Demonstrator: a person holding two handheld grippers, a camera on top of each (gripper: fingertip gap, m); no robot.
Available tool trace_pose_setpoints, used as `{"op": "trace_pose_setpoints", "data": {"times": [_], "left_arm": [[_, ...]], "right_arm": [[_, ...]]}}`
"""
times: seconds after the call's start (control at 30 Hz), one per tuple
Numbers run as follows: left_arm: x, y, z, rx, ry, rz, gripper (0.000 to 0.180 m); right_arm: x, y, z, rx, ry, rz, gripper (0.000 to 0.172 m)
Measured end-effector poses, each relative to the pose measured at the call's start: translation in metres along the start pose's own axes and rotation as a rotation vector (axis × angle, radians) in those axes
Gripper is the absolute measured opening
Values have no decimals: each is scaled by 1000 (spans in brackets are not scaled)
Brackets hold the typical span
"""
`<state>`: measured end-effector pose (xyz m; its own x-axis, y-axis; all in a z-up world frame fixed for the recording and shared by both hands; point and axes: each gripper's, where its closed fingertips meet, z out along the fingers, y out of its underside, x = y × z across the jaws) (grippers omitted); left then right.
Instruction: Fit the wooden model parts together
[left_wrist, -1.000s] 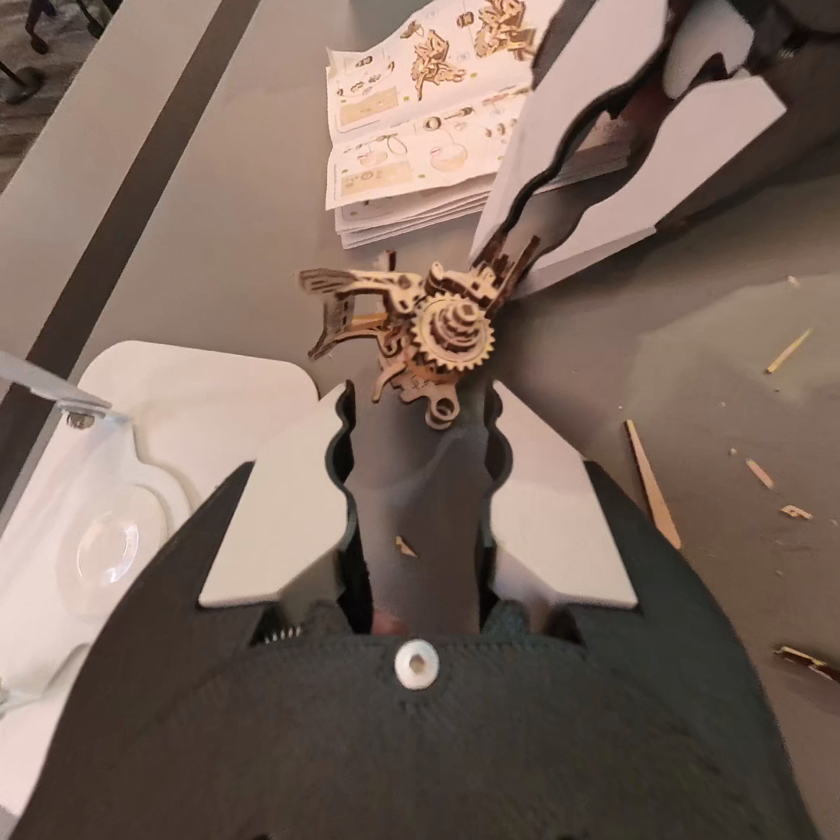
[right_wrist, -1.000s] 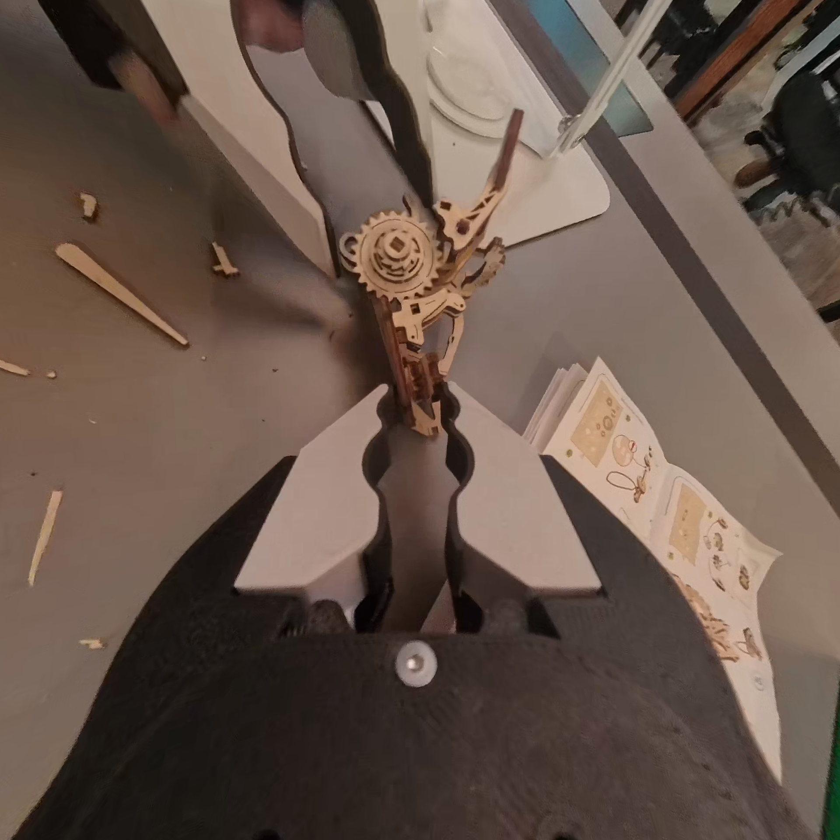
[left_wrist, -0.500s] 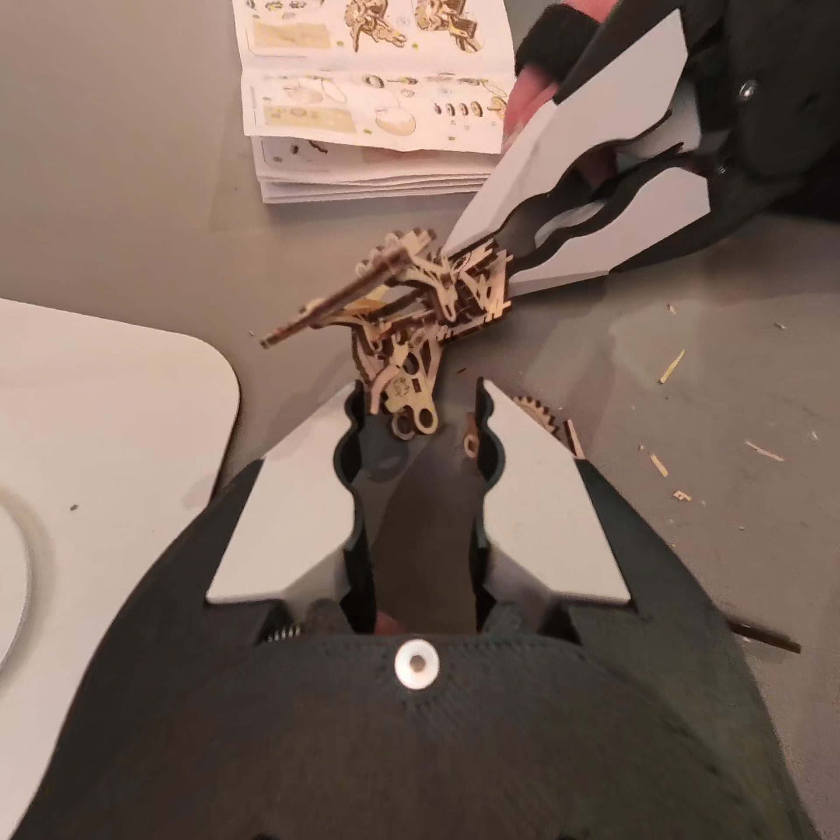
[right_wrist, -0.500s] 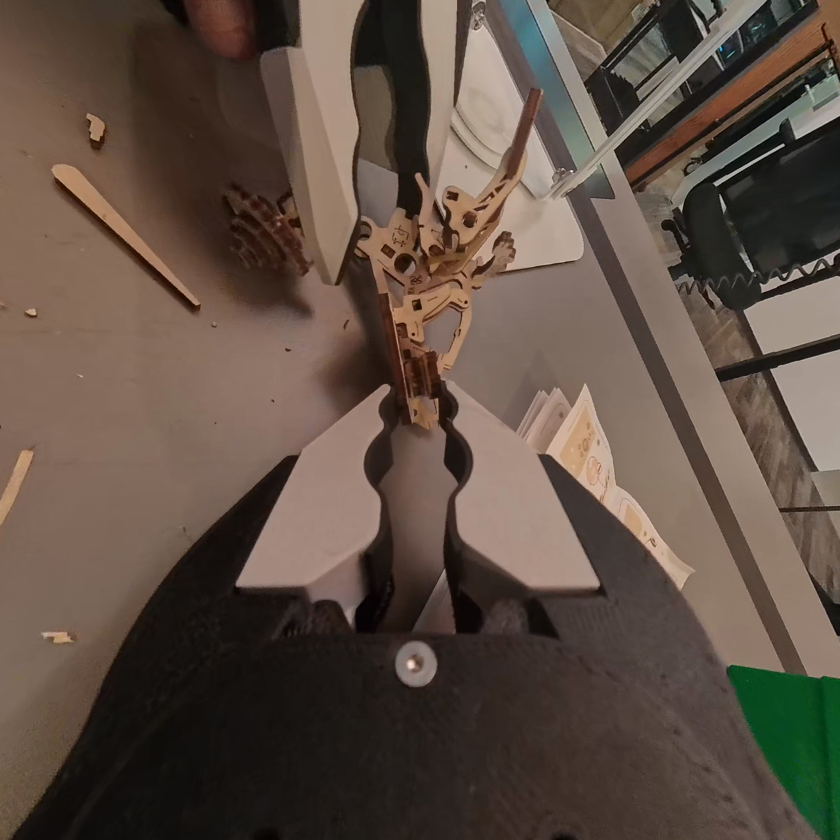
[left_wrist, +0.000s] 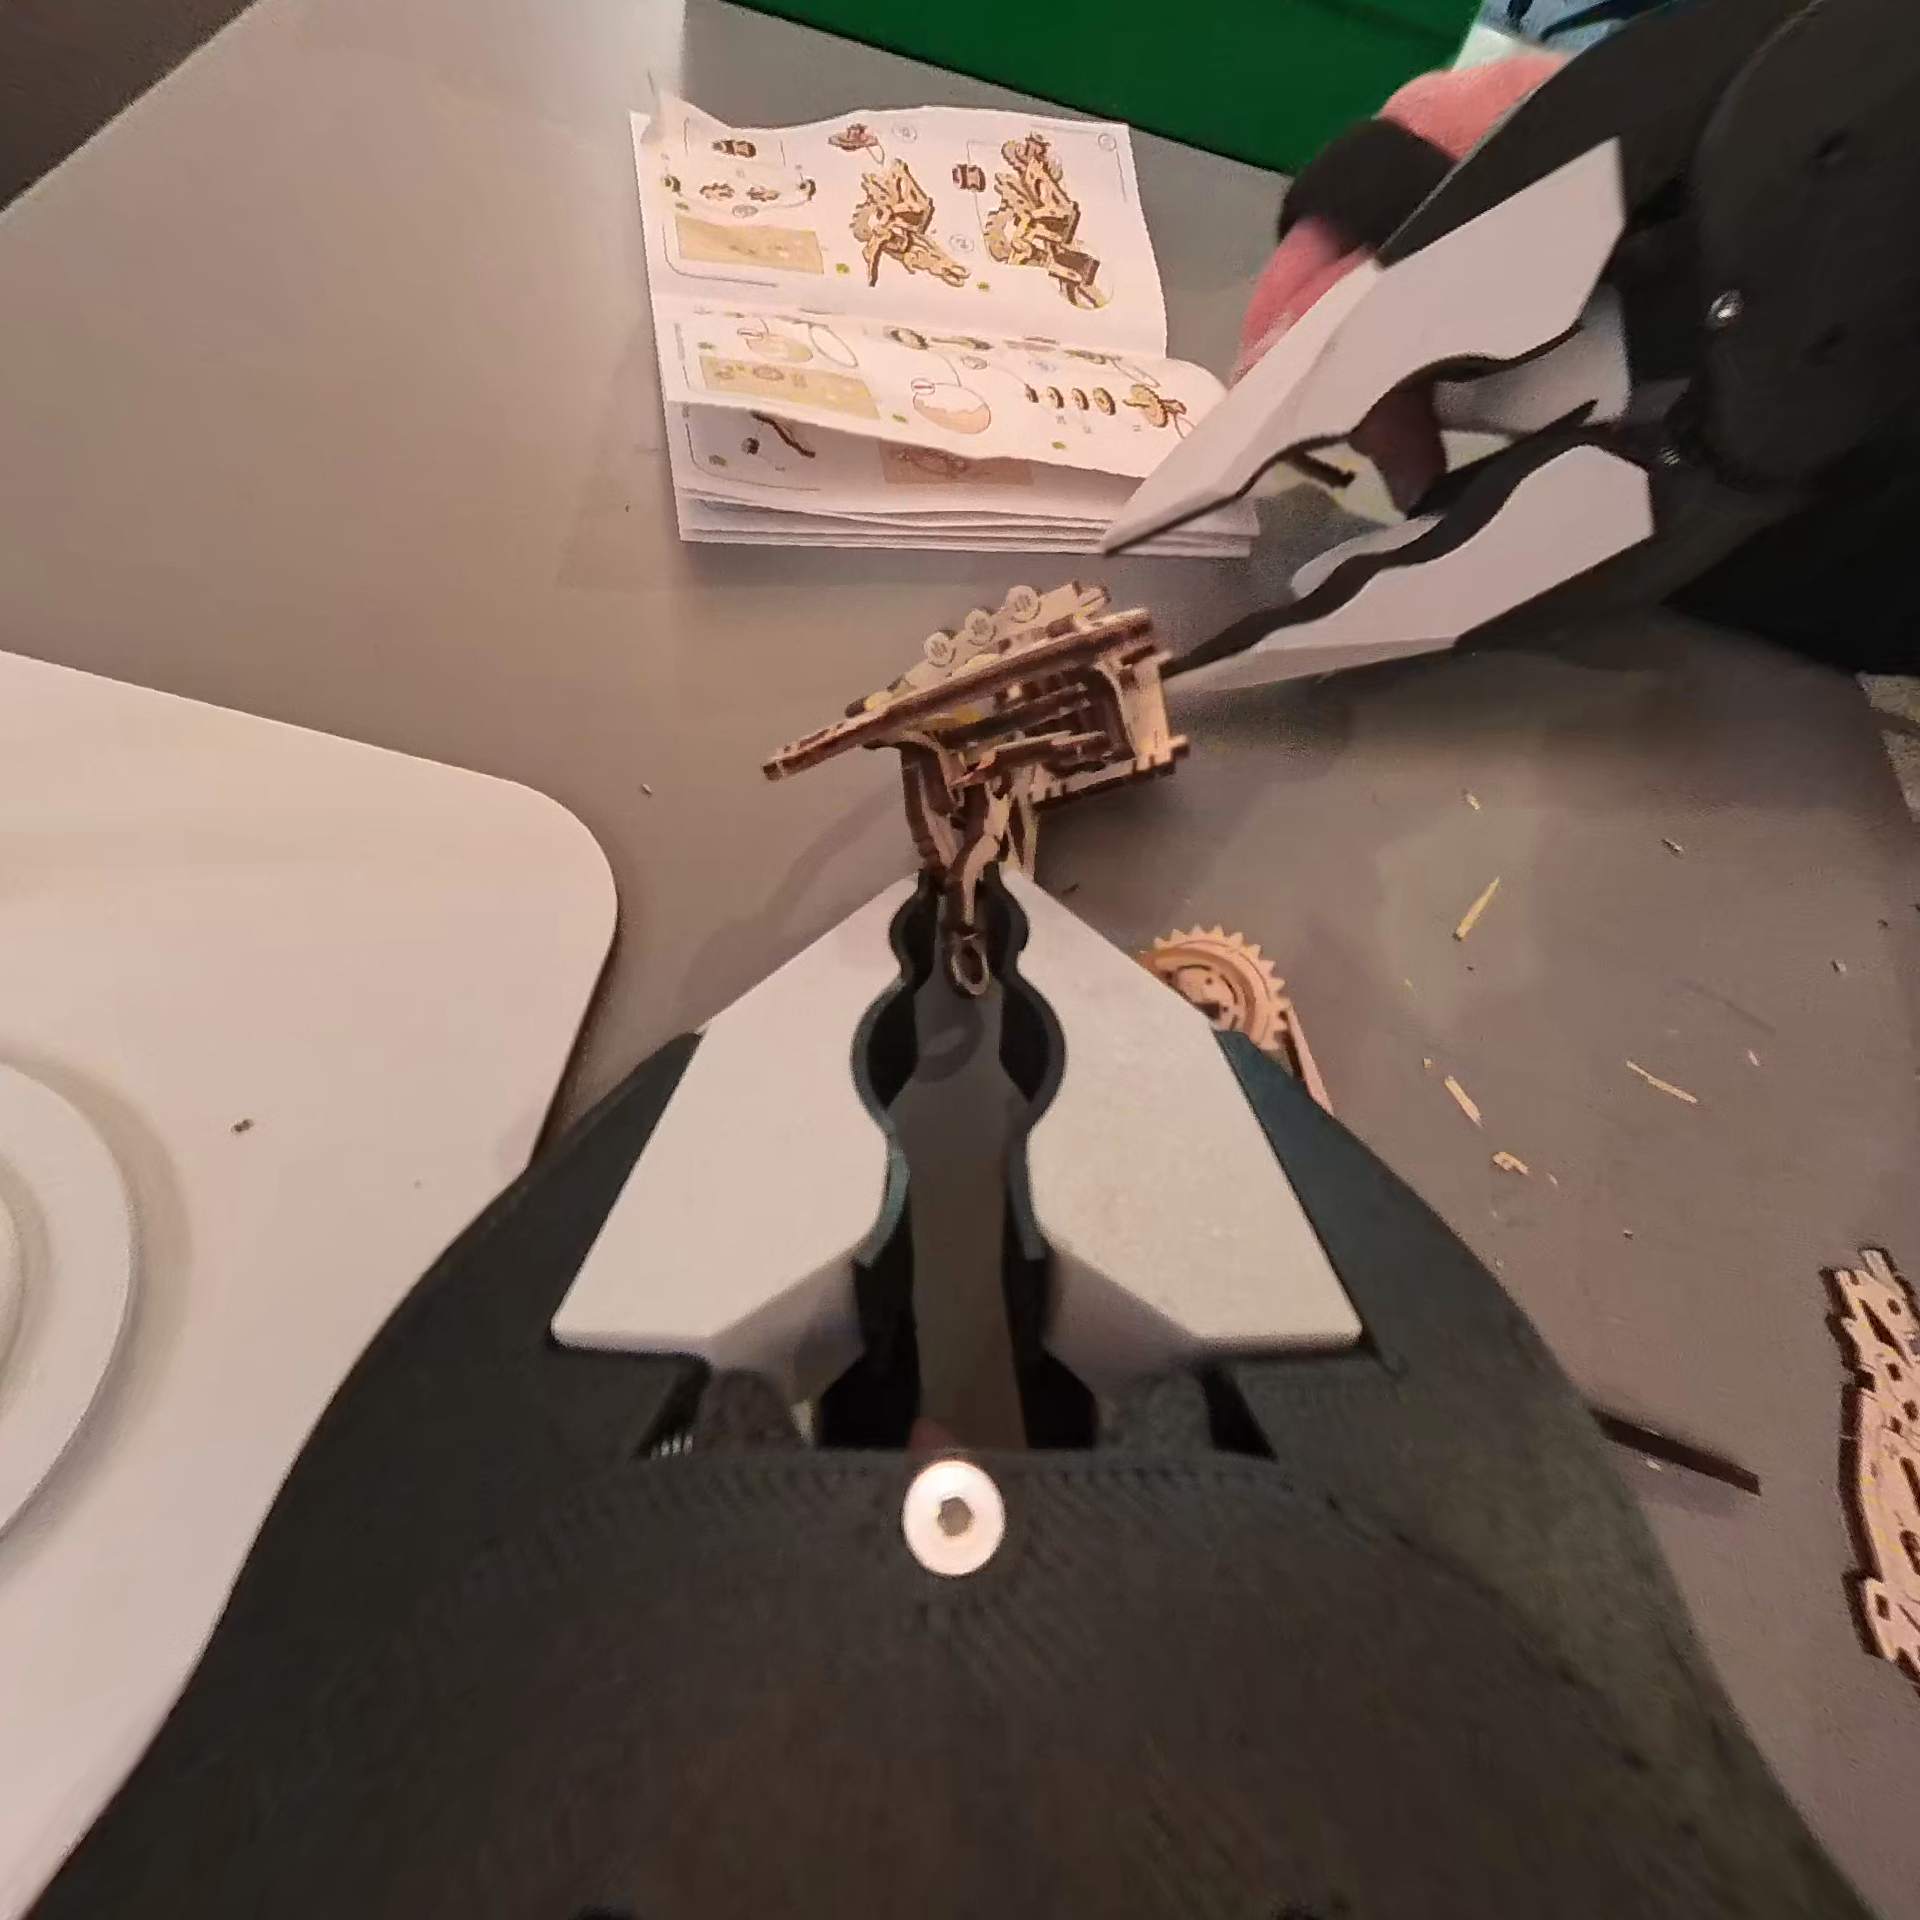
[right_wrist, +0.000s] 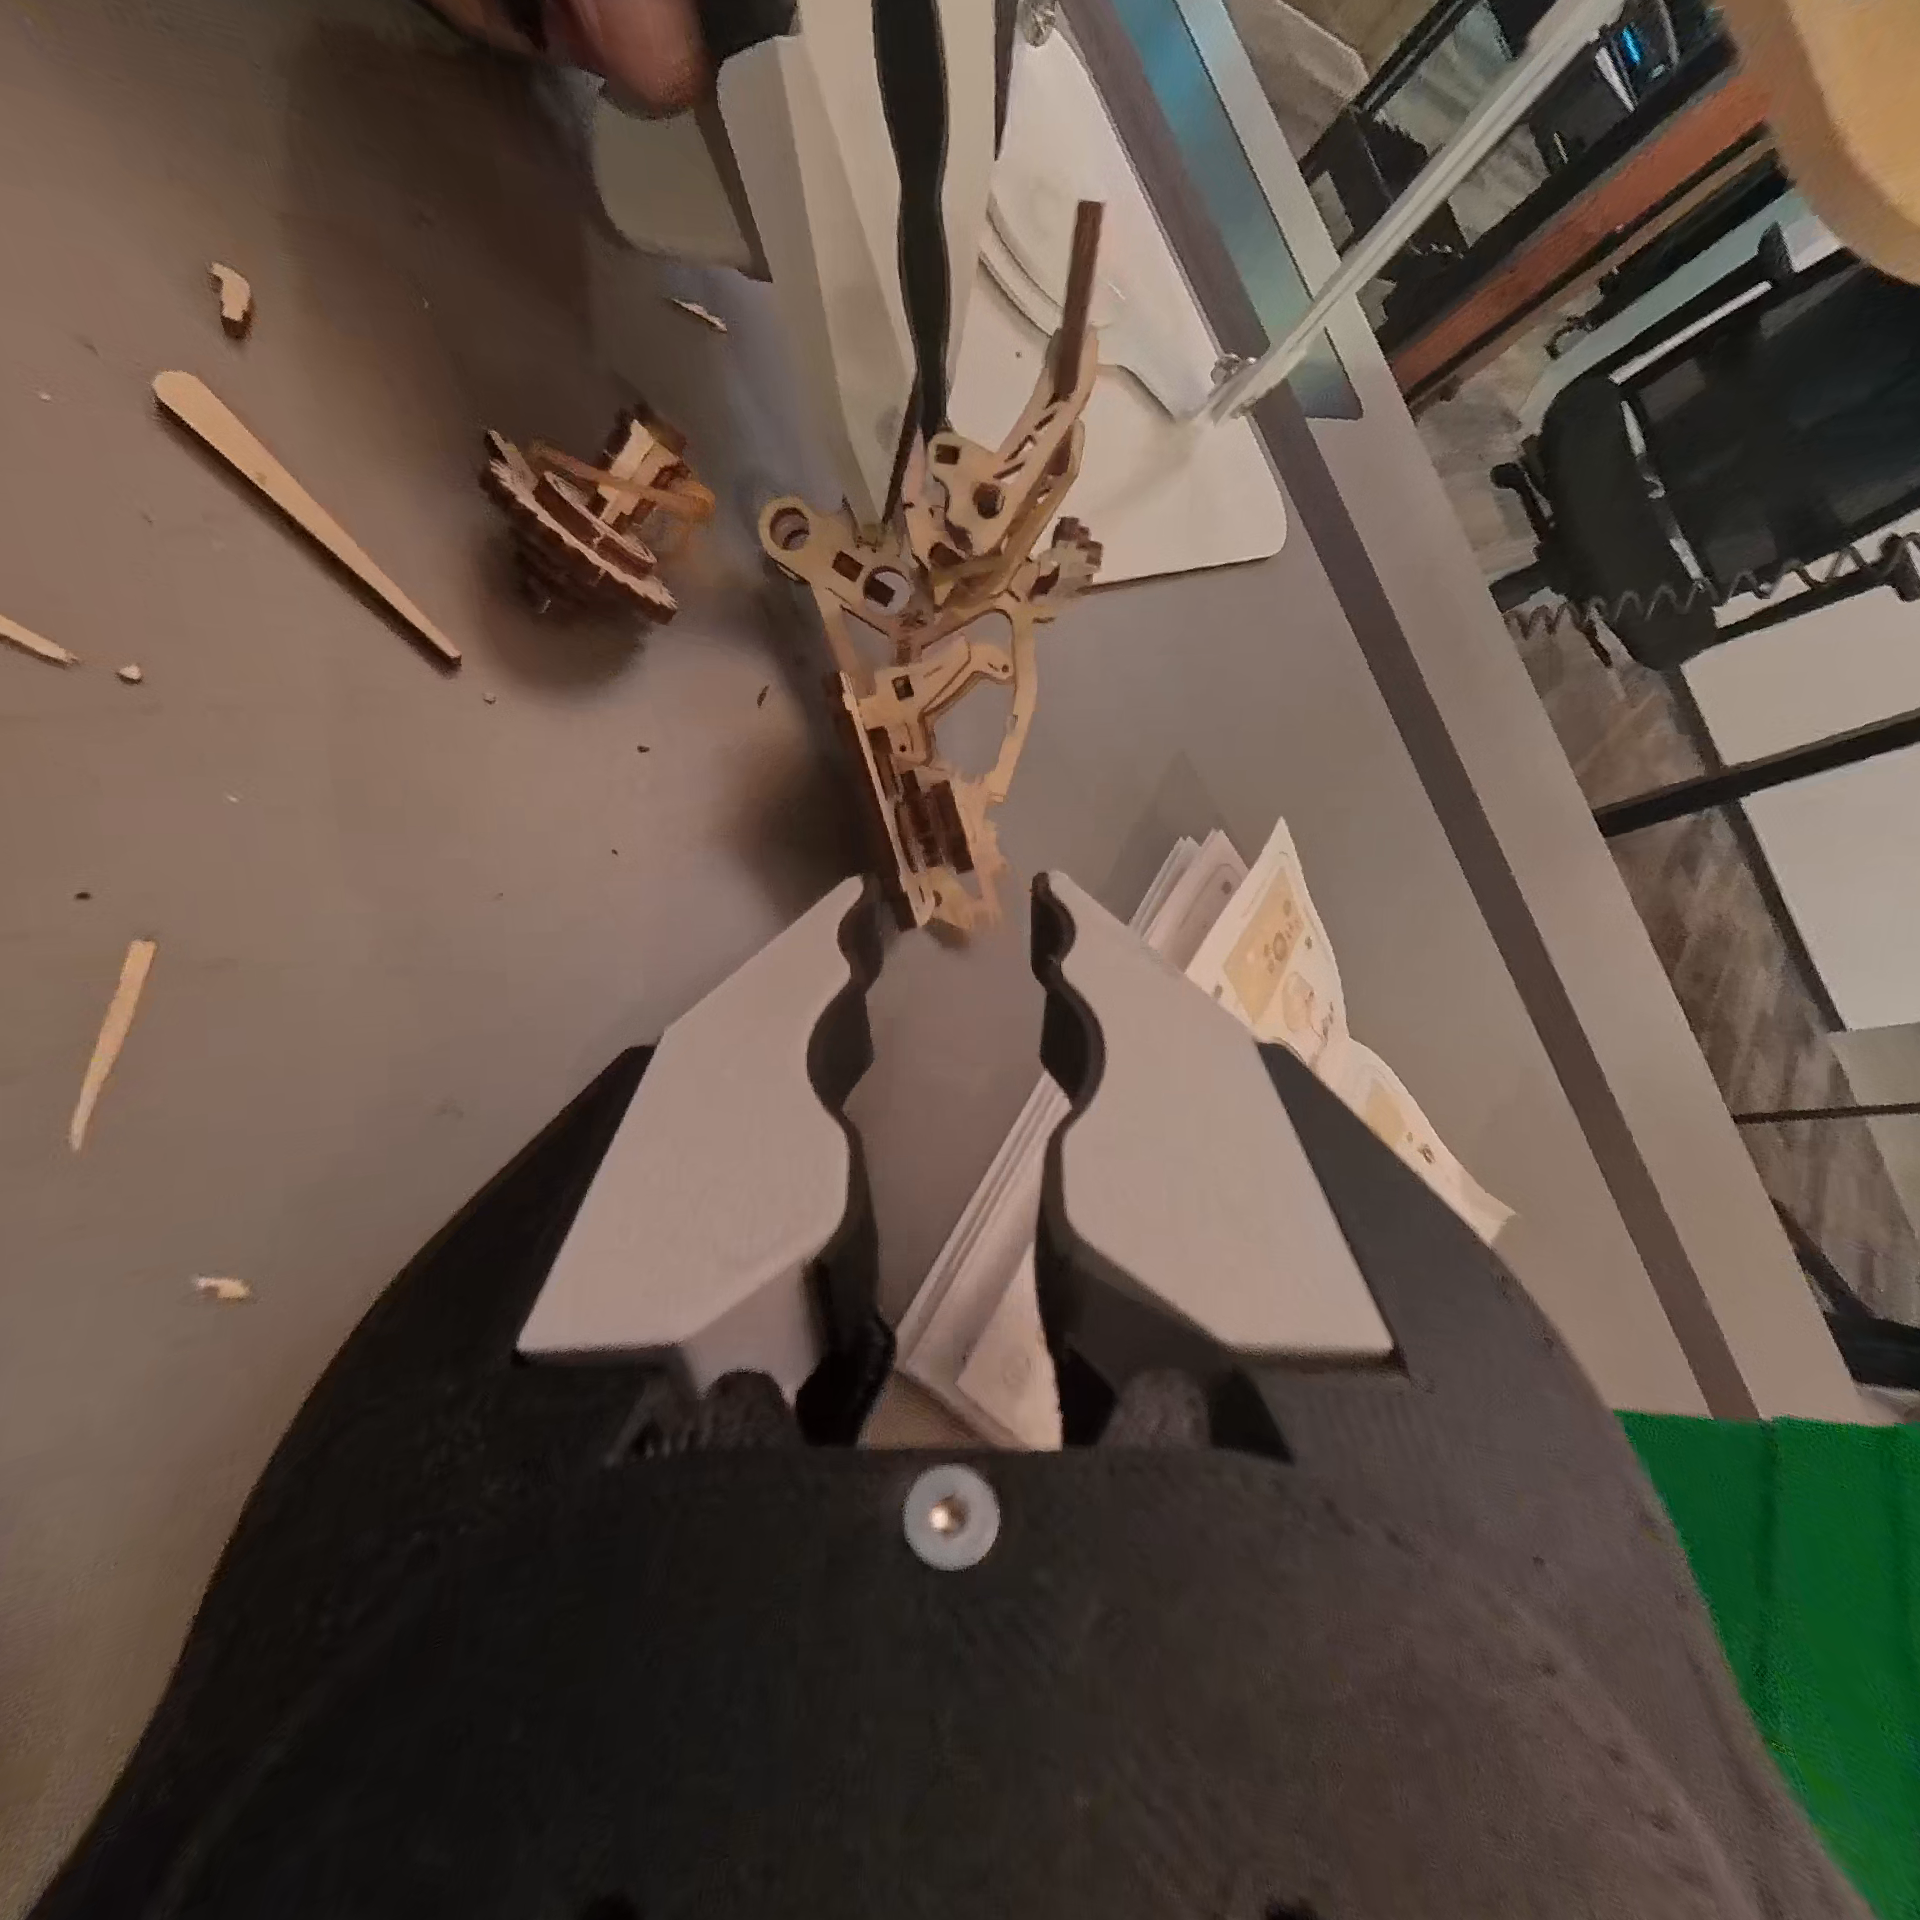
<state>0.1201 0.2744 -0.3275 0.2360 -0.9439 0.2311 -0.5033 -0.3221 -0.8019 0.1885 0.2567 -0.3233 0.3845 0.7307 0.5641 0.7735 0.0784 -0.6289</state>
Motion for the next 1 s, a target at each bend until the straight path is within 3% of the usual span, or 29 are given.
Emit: {"op": "trace_pose_setpoints", "data": {"times": [0.1,0.17,0.33,0.43,0.53,0.6,0.73,0.87,1.0], "left_arm": [[-2,-2,-4,28,-28,-2,6],[-3,-1,-6,36,-31,-23,6],[-8,-5,-12,83,-74,-41,5],[-9,-5,-17,100,-95,-40,5],[-7,-5,-21,118,-123,-17,5],[-7,-6,-26,132,-175,31,4],[-2,-3,-34,122,-358,236,4],[8,-1,-45,51,-600,606,4],[28,7,-44,2,-701,855,4]], "right_arm": [[-11,-18,-16,33,-10,-20,18],[-33,-38,-22,85,-115,51,11],[-75,-40,6,-43,-289,187,37],[-73,-45,17,-52,-291,276,37],[-73,-46,26,-65,-308,366,24],[-72,-46,31,-60,-309,410,6],[-71,-49,30,-44,-298,417,0],[-74,-46,22,-45,-303,391,0],[-79,-38,14,-58,-309,390,0]]}}
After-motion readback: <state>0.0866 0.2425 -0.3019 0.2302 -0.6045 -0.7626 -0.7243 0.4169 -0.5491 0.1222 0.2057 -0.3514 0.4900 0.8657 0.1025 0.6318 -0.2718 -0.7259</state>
